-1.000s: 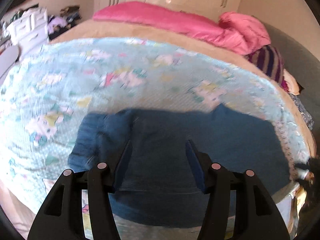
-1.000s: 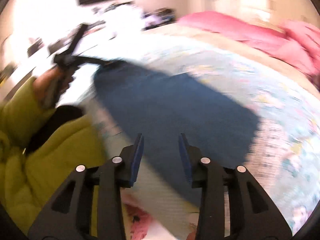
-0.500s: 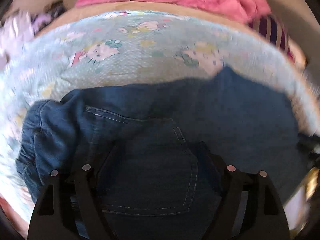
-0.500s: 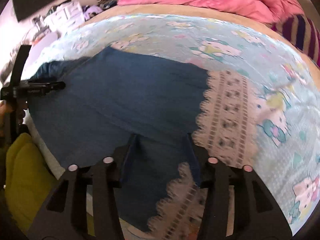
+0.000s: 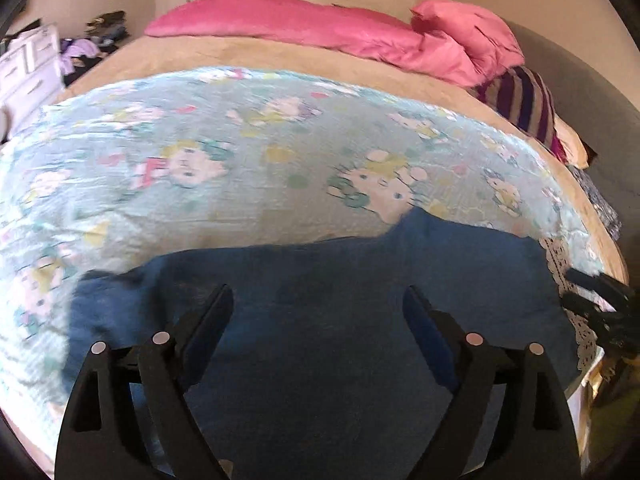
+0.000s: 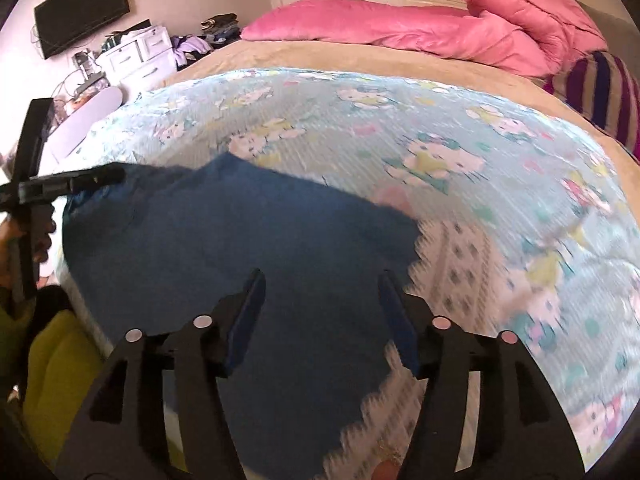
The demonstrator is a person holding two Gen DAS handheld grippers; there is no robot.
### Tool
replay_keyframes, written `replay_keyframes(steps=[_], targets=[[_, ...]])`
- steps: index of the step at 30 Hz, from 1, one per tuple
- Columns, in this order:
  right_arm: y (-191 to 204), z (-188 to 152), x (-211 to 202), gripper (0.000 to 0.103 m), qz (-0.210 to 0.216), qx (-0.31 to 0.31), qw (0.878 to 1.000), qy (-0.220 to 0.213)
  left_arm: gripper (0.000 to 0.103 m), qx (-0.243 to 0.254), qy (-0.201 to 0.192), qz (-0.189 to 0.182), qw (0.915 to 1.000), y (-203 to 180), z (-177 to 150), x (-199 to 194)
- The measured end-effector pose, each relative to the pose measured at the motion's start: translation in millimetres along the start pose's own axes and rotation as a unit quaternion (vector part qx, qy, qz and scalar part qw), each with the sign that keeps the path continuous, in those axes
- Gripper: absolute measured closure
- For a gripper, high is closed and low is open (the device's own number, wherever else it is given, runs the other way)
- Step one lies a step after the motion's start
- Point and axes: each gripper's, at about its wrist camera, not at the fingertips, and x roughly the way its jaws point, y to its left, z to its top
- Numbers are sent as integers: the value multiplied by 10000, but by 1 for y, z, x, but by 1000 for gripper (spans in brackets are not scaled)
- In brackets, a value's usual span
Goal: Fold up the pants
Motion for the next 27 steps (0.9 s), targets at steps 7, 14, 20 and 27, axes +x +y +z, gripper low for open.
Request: replay_keyframes(steps=[7, 14, 20, 27], targets=[[-31, 3, 35, 45, -464, 581, 9964, 405, 17, 75, 304, 510, 9982, 7, -3, 41], [-37, -1, 36, 47, -463, 695, 9960, 330, 17, 216, 37, 464, 9987, 13, -9, 42], [-32, -3, 4, 29, -601, 453, 9971, 87, 9, 187, -272, 241, 9992, 9, -11, 20], [-13, -29, -58, 25, -788, 131, 9965, -234, 9, 337, -442, -261, 9981, -26, -23, -15]])
